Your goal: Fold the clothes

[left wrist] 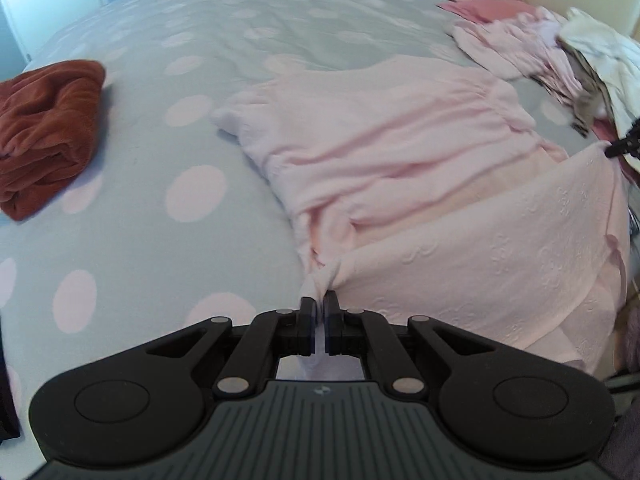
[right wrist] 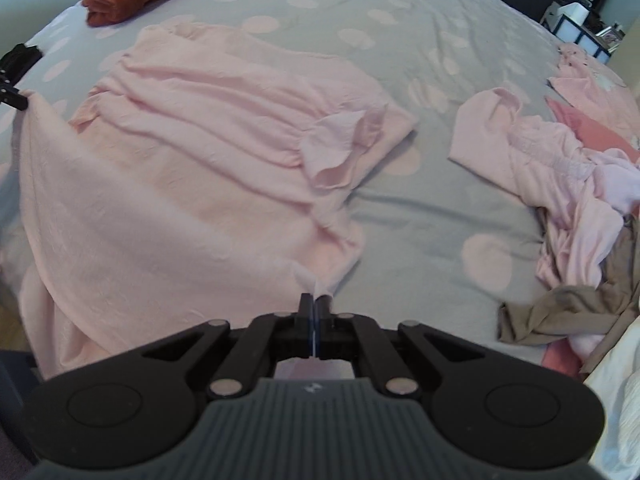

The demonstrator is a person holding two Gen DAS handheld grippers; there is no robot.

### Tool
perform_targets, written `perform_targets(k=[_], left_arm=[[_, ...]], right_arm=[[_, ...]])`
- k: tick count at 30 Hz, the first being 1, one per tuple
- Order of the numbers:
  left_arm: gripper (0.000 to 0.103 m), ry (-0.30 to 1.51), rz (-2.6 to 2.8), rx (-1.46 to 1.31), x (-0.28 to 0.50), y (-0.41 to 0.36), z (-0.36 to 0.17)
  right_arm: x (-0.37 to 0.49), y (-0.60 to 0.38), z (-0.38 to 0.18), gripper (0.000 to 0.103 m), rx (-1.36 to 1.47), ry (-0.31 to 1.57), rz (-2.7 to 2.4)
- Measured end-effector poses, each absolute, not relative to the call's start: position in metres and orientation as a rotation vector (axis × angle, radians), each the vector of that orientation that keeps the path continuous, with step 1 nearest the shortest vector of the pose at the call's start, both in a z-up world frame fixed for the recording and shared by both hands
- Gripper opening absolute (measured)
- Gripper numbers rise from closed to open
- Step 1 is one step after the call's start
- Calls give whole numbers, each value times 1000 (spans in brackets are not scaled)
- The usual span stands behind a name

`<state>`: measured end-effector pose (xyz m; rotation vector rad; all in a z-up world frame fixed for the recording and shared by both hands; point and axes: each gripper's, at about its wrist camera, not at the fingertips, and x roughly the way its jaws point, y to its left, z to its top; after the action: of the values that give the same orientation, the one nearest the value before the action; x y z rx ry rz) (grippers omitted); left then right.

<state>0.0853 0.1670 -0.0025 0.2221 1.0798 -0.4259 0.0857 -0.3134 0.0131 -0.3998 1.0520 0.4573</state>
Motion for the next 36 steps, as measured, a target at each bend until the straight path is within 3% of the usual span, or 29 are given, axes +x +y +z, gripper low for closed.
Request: perform_targets(k=[5,12,13,15,18,21,28,31,36], left_arm=[[2,1024,-410,214,99,166,6],[5,1056,-374,283,106,148,-19],[6,1056,-372,289,105,148,-21],[22,1053,-367,303,101,147,-22],[32,1016,-354,352,89,143,-19],[34,958,-376,408,69,134,-11],[34,861,-625,558,5,87,-4],[23,855,-742,658,-22,63,-17],[21,862,-784,815,-46,37,-52]], right_arm=[[105,-314,26,1,-375,964,401],[124,-299,7,1,-410,986,385],[124,-298,4,4,-414,989,383],[122,-297,4,10,-446,979,362],[115,-297,5,30,-501,955,331],[103,-297,15,31,-525,916,333],[63,-277,24,32,-524,887,446],[50,-273,22,32,-520,898,473],[31,-272,19,33,-457,918,518]])
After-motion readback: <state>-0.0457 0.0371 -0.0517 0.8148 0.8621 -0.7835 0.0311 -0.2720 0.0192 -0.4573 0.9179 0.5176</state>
